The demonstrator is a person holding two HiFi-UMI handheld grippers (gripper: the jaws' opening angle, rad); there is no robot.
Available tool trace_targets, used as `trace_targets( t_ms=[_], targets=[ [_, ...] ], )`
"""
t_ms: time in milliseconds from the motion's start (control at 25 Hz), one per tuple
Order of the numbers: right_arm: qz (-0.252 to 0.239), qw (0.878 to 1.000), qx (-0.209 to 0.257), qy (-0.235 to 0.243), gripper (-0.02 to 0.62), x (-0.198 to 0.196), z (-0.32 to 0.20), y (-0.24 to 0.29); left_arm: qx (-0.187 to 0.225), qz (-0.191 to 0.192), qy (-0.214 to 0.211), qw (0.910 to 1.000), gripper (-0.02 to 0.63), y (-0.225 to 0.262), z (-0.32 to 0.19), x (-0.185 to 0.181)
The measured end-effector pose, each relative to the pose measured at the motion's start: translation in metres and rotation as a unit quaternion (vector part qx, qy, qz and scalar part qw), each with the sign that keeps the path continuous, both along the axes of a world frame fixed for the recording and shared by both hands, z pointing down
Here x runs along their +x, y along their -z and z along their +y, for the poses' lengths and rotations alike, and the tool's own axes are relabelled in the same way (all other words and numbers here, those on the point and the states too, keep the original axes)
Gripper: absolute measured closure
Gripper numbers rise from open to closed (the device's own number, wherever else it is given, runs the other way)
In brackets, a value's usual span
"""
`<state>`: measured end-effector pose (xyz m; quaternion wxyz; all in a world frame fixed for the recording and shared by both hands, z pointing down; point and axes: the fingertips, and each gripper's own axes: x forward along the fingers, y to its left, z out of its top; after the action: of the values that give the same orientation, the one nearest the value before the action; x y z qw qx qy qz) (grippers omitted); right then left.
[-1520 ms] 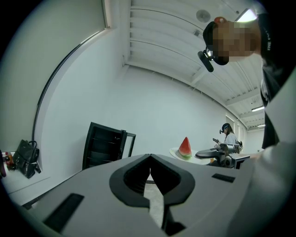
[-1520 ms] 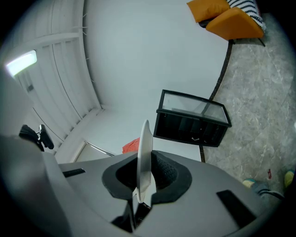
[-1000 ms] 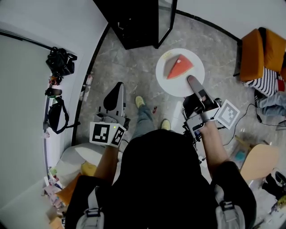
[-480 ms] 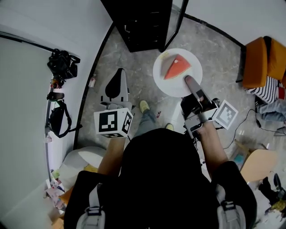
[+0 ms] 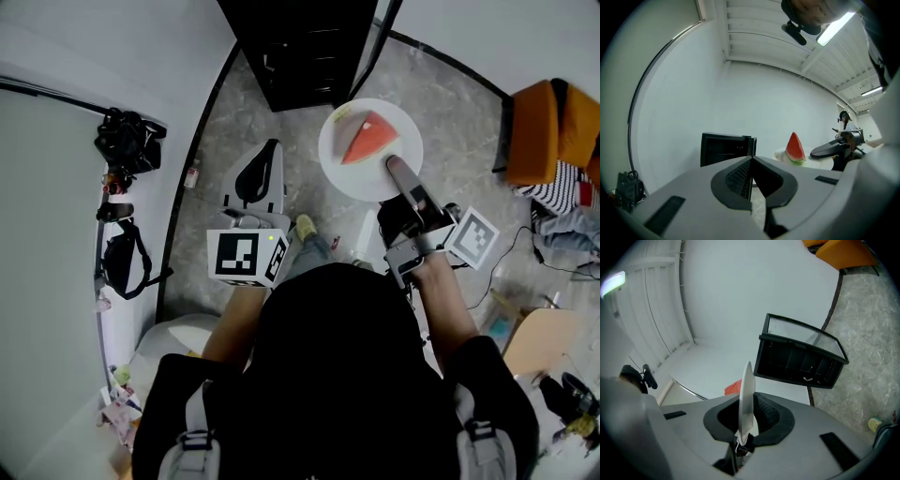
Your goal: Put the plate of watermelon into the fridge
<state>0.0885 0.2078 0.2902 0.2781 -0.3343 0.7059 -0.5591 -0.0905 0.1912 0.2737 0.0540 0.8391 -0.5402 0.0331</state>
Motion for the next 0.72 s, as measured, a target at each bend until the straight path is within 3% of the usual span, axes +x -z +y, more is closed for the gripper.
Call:
trace_targets(
  t_ms=[240, 520, 720],
  targets=[
    [0.007, 1.000, -0.003, -0.008, 0.557, -0.061, -0.036, -0.004, -0.015, 0.022, -0.005, 0.9996, 0.597, -0.015, -0.034, -0.051],
    [-0.001, 1.000, -0.012, -0.003, 0.557, -0.103, -0.041, -0.020, -0.016, 0.033, -0.001, 0.9993, 0.597, -0.019, -0.045, -0.064],
    [0.004, 1.000, -0.016, 0.010, 0.557, -0.111, -0.050, -0.024, -0.020, 0.031, -0.003, 0.9993, 0.597, -0.020, -0.054, -0.062]
  ],
)
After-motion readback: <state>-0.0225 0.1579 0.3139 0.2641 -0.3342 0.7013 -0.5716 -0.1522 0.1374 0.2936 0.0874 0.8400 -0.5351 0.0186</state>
